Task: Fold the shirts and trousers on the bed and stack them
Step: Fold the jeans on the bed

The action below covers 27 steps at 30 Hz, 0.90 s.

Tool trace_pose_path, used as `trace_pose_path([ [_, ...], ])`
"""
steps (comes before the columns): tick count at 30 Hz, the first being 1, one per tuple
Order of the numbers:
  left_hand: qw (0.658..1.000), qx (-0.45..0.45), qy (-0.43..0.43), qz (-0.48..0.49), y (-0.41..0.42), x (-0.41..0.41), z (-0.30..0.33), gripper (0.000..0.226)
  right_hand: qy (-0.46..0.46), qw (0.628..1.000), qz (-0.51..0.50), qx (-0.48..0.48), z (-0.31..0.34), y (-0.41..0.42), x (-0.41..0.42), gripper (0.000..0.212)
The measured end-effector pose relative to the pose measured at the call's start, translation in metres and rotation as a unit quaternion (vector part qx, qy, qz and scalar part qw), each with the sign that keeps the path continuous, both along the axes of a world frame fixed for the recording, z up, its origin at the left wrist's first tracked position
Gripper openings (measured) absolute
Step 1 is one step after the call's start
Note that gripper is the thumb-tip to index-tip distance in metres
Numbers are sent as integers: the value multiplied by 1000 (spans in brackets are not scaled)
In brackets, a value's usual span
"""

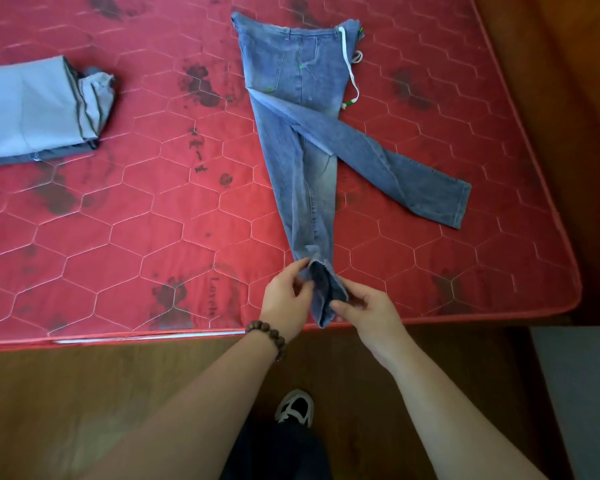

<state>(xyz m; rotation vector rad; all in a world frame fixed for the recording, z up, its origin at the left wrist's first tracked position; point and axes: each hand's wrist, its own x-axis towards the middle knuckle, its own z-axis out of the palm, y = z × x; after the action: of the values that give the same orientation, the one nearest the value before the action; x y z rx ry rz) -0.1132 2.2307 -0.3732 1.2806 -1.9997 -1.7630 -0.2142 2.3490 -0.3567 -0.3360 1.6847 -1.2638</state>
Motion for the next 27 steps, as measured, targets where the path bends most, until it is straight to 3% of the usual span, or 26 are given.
trace_pose_path([
  [3, 1000, 1, -23, -21, -1, 3, 8, 41, 4, 1000, -23, -6, 9, 2, 2, 29],
  [6, 997, 56, -19, -55, 7, 3, 14, 57, -30, 998, -14, -45, 16, -1, 8, 28],
  [10, 993, 110, 35, -20, 8, 0, 19, 50, -45, 997, 19, -52, 23, -3, 9, 30],
  [14, 1000, 4, 7, 15, 8, 2, 21, 27, -24, 998, -9, -49, 28, -5, 9, 30],
  [16, 995, -61, -29, 66, 0, 8, 21, 30, 72, 997, -38, -8, 30, -4, 6, 34],
  [18, 989, -110, -34, 97, -9, 16, 24, 35, 224, 972, -42, 46, 31, -2, 2, 38],
  [23, 962, -267, 39, 49, -1, 35, 52, 39, 530, 847, -35, 25, 42, 3, 16, 39],
  [25, 957, -289, 24, 16, 2, 43, 48, 36, 555, 830, -10, 53, 35, 12, 25, 38],
  [27, 960, -266, -61, -58, 4, 49, 37, 33, 519, 845, 37, 123, 17, 22, 31, 39],
])
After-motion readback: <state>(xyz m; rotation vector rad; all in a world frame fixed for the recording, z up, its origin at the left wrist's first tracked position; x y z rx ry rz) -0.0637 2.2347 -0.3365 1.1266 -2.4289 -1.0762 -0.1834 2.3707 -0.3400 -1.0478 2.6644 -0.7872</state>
